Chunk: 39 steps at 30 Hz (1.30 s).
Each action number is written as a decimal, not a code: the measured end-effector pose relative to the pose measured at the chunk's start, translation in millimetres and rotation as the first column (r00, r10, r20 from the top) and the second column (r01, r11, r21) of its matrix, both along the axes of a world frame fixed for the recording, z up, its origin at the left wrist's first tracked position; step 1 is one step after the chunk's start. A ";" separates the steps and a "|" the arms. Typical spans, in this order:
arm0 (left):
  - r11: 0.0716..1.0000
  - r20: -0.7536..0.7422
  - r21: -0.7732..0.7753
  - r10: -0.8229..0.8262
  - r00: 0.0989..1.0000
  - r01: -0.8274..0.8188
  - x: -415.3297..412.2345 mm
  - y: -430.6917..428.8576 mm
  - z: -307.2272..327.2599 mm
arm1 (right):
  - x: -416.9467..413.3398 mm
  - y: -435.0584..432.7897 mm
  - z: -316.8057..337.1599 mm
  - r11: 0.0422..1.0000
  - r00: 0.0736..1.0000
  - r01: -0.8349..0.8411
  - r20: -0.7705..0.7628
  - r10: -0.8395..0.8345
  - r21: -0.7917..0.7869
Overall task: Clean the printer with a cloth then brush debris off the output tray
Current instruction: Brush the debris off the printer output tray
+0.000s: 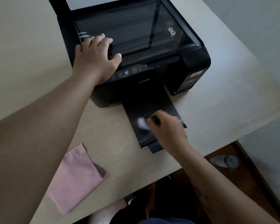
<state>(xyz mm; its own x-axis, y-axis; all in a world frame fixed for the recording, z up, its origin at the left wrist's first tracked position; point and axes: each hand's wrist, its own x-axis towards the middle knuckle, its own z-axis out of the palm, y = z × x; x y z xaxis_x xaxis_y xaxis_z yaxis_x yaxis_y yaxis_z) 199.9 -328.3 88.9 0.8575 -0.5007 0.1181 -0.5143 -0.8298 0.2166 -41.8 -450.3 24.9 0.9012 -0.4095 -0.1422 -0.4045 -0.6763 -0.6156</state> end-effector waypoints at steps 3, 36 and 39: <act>1.000 0.003 0.000 0.001 1.000 -0.001 -0.2 1.8 -1.6 | -4.7 -12.2 -1.4 0.929 0.966 0.232 0.179 -0.185 -0.288; 1.000 -0.012 -0.009 -0.007 1.000 0.007 -0.7 0.6 0.1 | -29.3 18.7 2.9 0.897 0.923 -0.317 0.118 0.366 -0.309; 1.000 -0.008 -0.013 -0.008 1.000 0.008 -0.5 -0.7 0.6 | -24.7 4.9 1.5 0.968 0.968 -0.249 0.027 0.249 -0.004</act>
<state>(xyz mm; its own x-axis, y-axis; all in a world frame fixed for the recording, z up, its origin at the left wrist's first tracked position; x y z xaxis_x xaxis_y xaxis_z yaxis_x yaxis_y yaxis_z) 199.4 -328.9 89.5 0.8546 -0.5058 0.1175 -0.5189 -0.8229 0.2313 -66.5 -445.4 26.4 0.9783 -0.1716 -0.1161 -0.2063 -0.7538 -0.6239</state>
